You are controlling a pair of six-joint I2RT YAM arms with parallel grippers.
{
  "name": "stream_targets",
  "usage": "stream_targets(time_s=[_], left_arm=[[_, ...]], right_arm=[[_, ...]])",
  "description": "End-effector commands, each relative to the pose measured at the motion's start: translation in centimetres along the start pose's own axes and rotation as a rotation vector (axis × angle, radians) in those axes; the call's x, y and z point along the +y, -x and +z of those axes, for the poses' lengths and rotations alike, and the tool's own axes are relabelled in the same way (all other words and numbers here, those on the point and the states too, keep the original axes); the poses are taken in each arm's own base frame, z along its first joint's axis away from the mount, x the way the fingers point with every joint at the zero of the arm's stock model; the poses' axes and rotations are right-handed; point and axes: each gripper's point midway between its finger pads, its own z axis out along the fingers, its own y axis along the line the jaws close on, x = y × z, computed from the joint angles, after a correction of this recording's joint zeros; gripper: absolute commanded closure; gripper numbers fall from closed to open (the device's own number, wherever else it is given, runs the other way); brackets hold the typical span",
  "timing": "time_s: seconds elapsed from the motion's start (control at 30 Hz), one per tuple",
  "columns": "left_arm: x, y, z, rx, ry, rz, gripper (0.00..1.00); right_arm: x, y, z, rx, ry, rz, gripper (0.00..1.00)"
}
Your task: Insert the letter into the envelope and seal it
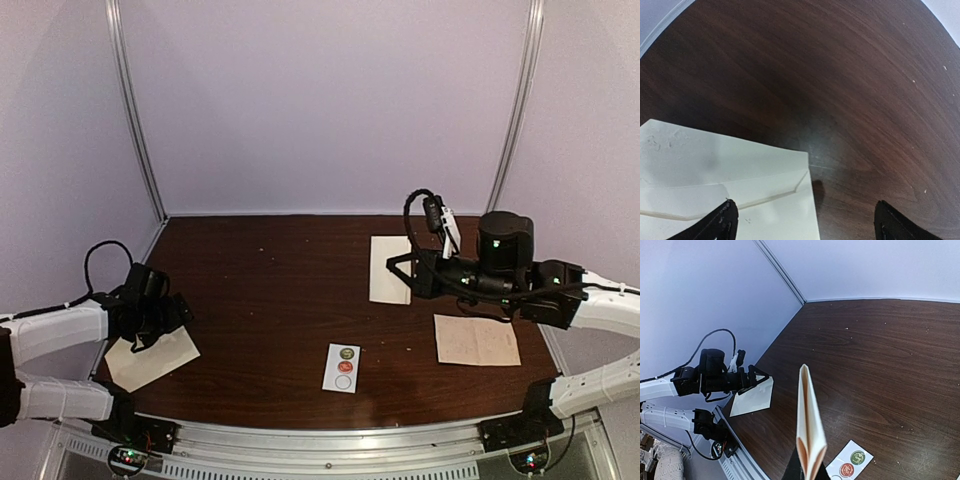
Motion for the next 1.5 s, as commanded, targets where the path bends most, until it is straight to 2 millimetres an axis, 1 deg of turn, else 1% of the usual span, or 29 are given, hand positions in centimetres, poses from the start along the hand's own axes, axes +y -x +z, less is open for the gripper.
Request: stream_targets(time_s=[0.0, 0.13, 0.23, 0.33, 0.53, 0.63, 0.67, 0.77, 0.9, 1.0, 1.17, 1.3, 1.37, 1.4, 1.43, 1.47], left_arm=[[0.4, 1.2, 1.1, -0.046, -0.044, -0.05, 0.04], [1.3, 1.8, 1.7, -0.071, -0.007, -0.028, 0.04], [1.5, 2.4, 2.1, -0.088, 0.002, -0.023, 0.04], [1.8, 2.6, 2.6, -0.093, 0.019, -0.01, 0.04], [1.9, 1.8, 4.1, -0.06, 0.028, 0.017, 0.04], [1.5, 1.5, 4.6, -0.047, 0.006, 0.028, 0.04], [1.0, 1.6, 4.7, -0.054, -0.021, 0.027, 0.04], [-0.3, 1.1, 5.1, -0.035, -0.095, 0.039, 0.06], [-1.6, -0.3, 5.4, 0.005, -0.178, 0.064, 0.08], [-3.9, -1.5, 5.0, 0.019, -0.264, 0.121, 0.08], [-7.8, -5.7, 4.8, 0.113, -0.361, 0.25, 0.08], [-10.8, -9.4, 4.3, 0.177, -0.438, 0.3, 0.08], [-12.6, -11.1, 3.7, 0.2, -0.486, 0.328, 0.08], [-13.8, -12.3, 3.3, 0.217, -0.514, 0.355, 0.08], [-15.2, -12.9, 2.8, 0.223, -0.549, 0.373, 0.08], [-16.2, -13.6, 2.5, 0.231, -0.567, 0.391, 0.08]], right_arm=[[0.3, -0.2, 0.6, 0.003, 0.023, 0.025, 1.0], [0.3, -0.5, 1.0, 0.018, 0.03, 0.036, 1.0], [0.3, -0.7, 1.3, 0.027, 0.03, 0.04, 1.0], [0.4, -0.8, 1.5, 0.03, 0.032, 0.044, 1.0], [0.5, -0.7, 1.7, 0.031, 0.03, 0.053, 1.0], [0.5, -0.5, 1.8, 0.031, 0.029, 0.053, 1.0], [0.5, -0.5, 1.8, 0.031, 0.028, 0.053, 1.0], [0.5, -0.5, 2.0, 0.031, 0.028, 0.053, 1.0], [0.7, -0.6, 2.4, 0.037, 0.031, 0.054, 1.0], [0.7, -0.6, 2.5, 0.039, 0.032, 0.053, 1.0], [0.9, -0.5, 2.7, 0.041, 0.037, 0.055, 1.0], [0.9, -0.5, 2.5, 0.037, 0.037, 0.059, 1.0], [0.8, -0.4, 2.4, 0.035, 0.033, 0.061, 1.0], [0.7, -0.4, 2.3, 0.033, 0.031, 0.062, 1.0], [0.7, -0.3, 2.2, 0.031, 0.03, 0.063, 1.0], [0.7, -0.3, 2.1, 0.03, 0.029, 0.063, 1.0]])
